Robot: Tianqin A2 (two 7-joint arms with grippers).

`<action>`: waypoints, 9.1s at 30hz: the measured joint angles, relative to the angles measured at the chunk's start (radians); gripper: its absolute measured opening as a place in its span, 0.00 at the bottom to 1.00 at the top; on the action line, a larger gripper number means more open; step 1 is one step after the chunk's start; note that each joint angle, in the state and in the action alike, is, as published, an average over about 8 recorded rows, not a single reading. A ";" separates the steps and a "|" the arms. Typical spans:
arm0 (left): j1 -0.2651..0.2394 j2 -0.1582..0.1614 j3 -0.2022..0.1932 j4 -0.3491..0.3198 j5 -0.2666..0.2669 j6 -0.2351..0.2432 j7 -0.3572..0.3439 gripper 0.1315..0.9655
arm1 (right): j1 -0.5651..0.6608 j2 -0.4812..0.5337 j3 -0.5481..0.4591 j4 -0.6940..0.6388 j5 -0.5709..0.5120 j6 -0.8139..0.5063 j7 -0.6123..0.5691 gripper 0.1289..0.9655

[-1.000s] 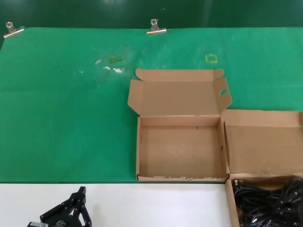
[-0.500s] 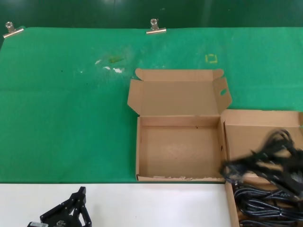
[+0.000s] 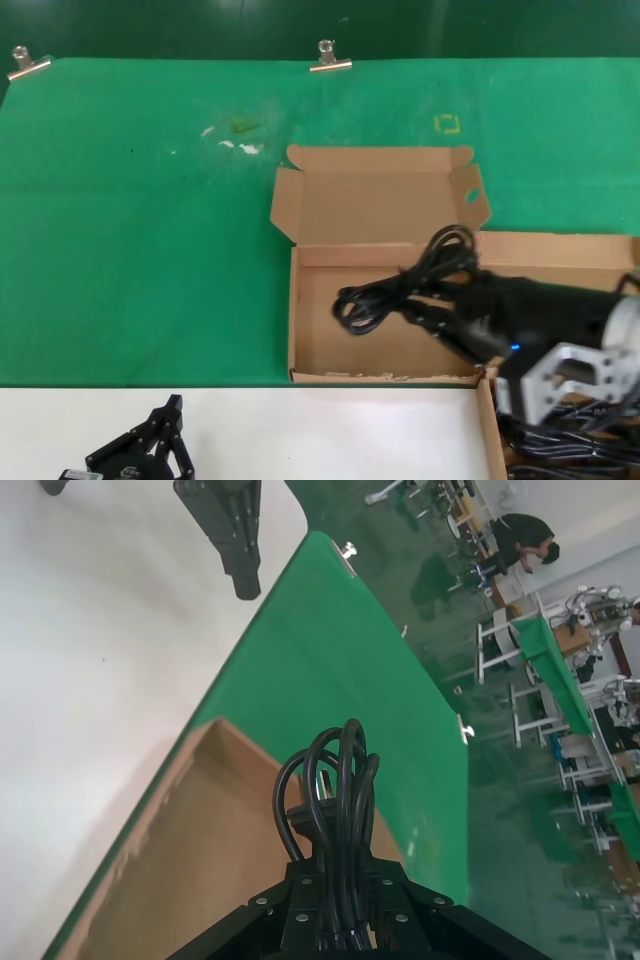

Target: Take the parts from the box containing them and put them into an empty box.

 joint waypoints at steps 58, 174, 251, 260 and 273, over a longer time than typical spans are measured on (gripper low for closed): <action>0.002 0.000 -0.002 0.000 -0.004 -0.003 0.001 0.03 | -0.162 -0.097 0.100 -0.072 0.157 0.228 -0.065 0.89; 0.015 -0.003 -0.012 0.000 -0.023 -0.019 0.005 1.00 | -0.832 -0.263 0.443 0.136 0.417 0.780 0.578 1.00; 0.015 -0.003 -0.012 0.000 -0.023 -0.019 0.005 1.00 | -0.832 -0.263 0.443 0.136 0.417 0.780 0.578 1.00; 0.015 -0.003 -0.012 0.000 -0.023 -0.019 0.005 1.00 | -0.832 -0.263 0.443 0.136 0.417 0.780 0.578 1.00; 0.015 -0.003 -0.012 0.000 -0.023 -0.019 0.005 1.00 | -0.832 -0.263 0.443 0.136 0.417 0.780 0.578 1.00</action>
